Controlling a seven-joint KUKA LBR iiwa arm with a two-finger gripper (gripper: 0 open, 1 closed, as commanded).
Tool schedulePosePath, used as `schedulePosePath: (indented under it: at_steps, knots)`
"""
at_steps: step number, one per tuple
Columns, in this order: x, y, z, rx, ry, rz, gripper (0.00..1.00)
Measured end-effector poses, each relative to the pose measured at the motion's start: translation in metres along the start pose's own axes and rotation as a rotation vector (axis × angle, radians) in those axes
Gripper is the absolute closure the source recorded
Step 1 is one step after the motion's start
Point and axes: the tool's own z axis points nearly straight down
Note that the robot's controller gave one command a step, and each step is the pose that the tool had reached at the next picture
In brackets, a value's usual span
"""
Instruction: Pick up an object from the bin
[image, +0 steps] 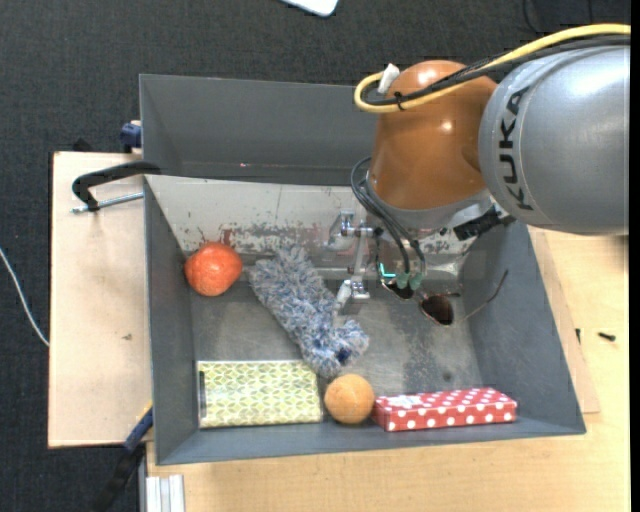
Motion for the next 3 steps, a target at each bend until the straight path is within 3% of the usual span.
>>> schedulePosePath:
  at_steps: [1, 2, 3]
  knots:
    - [-0.002, 0.000, -0.004, -0.001, -0.007, 0.001, 0.00]
    - [-0.004, 0.013, 0.057, -0.002, -0.012, 0.064, 0.00]
    - [-0.003, 0.022, 0.082, -0.001, -0.005, 0.156, 0.00]
